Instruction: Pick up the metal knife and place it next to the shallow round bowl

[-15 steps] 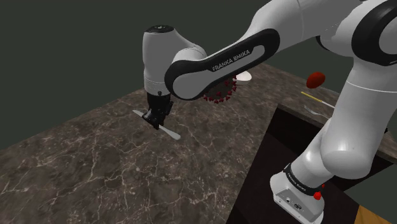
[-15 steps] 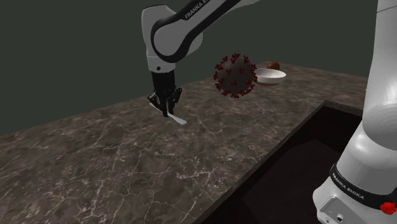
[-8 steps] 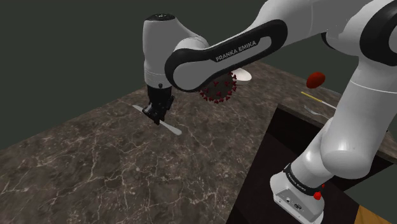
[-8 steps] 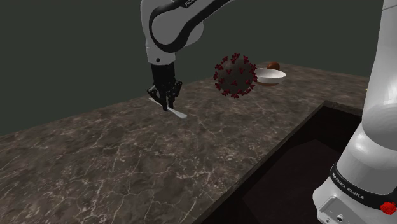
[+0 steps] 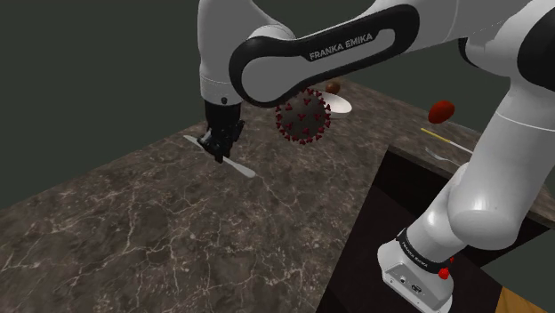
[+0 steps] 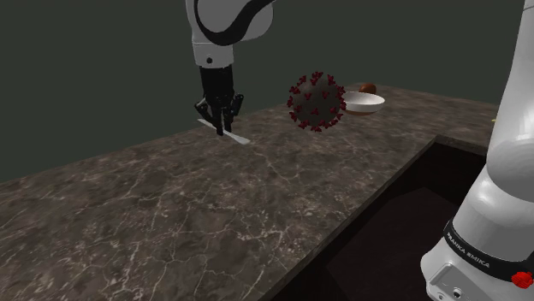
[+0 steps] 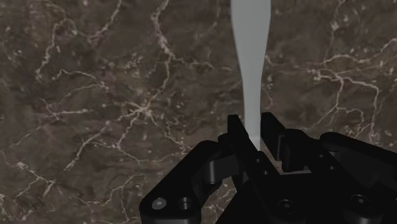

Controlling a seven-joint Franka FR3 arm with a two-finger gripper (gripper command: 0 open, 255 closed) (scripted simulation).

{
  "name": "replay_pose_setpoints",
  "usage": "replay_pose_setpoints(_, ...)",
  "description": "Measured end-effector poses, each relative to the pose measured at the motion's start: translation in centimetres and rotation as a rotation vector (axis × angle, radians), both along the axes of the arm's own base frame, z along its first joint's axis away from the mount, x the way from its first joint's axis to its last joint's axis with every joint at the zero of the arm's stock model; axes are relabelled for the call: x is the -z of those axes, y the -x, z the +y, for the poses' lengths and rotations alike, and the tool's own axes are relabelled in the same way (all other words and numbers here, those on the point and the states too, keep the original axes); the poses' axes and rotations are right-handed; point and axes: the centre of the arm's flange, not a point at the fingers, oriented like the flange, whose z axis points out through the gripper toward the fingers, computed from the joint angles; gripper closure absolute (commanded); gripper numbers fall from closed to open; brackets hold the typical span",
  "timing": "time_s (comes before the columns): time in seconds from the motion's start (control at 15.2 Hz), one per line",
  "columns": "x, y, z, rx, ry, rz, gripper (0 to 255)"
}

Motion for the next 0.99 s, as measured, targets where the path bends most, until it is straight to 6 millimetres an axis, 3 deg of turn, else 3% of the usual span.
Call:
replay_pose_setpoints(0.73,-5.7,0.0,-0.2,0.0,0.0,0.0,255)
replay_pose_setpoints(0.99,-6.3,-1.9,-3.4,0.001,0.0,0.0,255)
